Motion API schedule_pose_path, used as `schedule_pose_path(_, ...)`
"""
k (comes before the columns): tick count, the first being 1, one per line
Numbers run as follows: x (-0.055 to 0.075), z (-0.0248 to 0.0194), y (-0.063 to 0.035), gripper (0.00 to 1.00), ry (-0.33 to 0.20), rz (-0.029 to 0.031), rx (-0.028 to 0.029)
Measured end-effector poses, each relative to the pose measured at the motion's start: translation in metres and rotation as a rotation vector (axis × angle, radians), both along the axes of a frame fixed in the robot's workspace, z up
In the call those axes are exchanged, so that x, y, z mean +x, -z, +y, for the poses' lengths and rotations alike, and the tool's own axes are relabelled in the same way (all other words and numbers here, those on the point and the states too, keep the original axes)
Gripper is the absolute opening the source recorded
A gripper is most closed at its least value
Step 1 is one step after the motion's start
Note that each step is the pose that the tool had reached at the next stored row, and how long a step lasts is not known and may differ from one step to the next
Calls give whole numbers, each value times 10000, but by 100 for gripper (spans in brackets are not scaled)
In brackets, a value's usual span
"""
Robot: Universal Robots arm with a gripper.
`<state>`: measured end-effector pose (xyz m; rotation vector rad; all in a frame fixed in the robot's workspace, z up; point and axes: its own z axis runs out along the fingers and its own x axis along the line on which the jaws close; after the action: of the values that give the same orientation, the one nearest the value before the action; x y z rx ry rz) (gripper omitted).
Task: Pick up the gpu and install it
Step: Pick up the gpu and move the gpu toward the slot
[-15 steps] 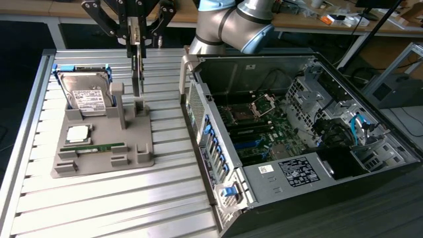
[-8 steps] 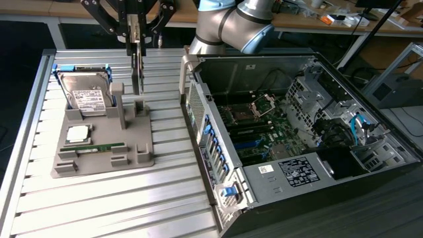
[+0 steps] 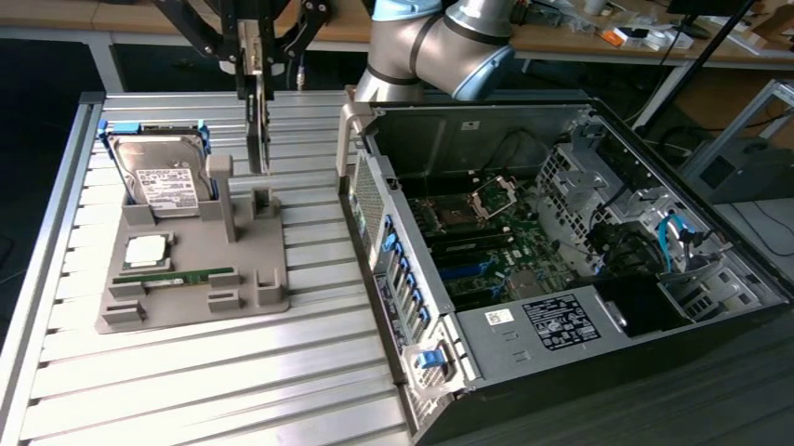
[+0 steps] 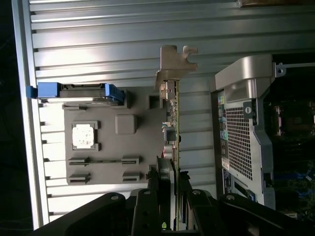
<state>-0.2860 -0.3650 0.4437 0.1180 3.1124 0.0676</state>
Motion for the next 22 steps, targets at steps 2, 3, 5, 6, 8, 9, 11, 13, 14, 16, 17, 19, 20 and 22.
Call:
schedule_pose_path(2,0,0,-1,27,0,0,0)
schedule_pose_path(3,0,0,-1,27,0,0,0)
schedule_pose_path(5,0,0,-1,27,0,1,-1)
schedule_pose_path(6,0,-1,-2,27,0,2,-1)
schedule_pose_path(8,0,-10,-2,27,-1,2,-1)
schedule_pose_path(9,1,-14,-1,27,-1,1,0)
schedule_pose_path(11,3,-26,-1,27,0,1,-1)
schedule_pose_path(13,11,-43,-1,27,0,1,0)
schedule_pose_path(14,20,-48,-2,27,0,2,-1)
schedule_pose_path(16,36,-55,-1,27,-1,1,-1)
schedule_pose_path(17,46,-57,-1,27,0,1,-1)
schedule_pose_path(19,57,-59,-1,27,0,1,-1)
schedule_pose_path(20,62,-60,-1,27,0,1,-1)
schedule_pose_path(22,69,-62,-1,27,0,1,0)
